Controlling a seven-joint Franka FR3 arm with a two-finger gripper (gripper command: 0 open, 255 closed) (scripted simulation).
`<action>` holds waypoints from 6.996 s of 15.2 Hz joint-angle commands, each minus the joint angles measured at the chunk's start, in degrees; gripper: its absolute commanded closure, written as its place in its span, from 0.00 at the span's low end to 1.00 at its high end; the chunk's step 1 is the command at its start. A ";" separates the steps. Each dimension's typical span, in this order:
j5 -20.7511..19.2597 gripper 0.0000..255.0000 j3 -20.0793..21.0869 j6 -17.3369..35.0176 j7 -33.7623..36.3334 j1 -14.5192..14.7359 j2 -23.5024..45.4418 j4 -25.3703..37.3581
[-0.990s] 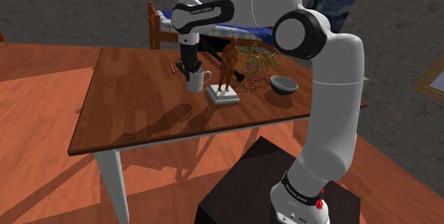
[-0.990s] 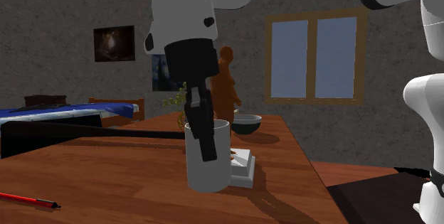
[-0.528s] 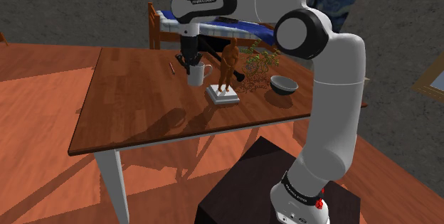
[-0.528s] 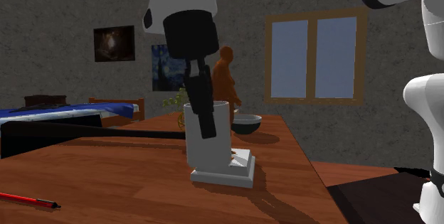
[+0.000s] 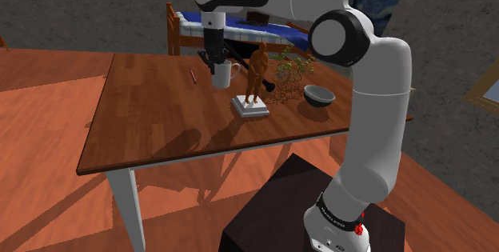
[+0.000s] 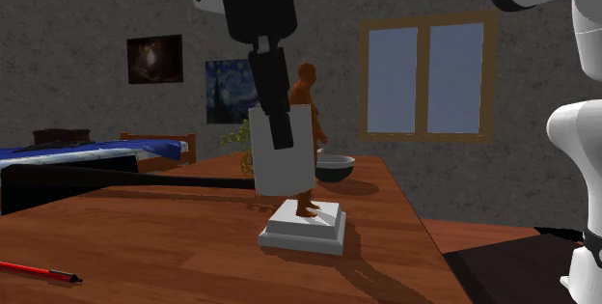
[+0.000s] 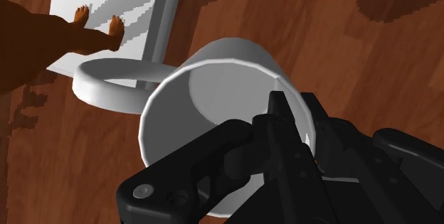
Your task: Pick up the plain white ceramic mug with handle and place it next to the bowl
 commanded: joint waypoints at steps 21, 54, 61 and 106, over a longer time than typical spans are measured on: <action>-2.79 1.00 -6.61 2.73 -15.51 -9.15 -19.24 -21.77; -6.87 1.00 -29.72 7.55 -59.88 -31.21 -17.45 -21.10; -2.03 1.00 -33.35 6.69 -71.20 -38.62 -8.00 -10.92; 4.82 0.00 -32.45 26.69 -77.52 -44.87 4.42 -19.67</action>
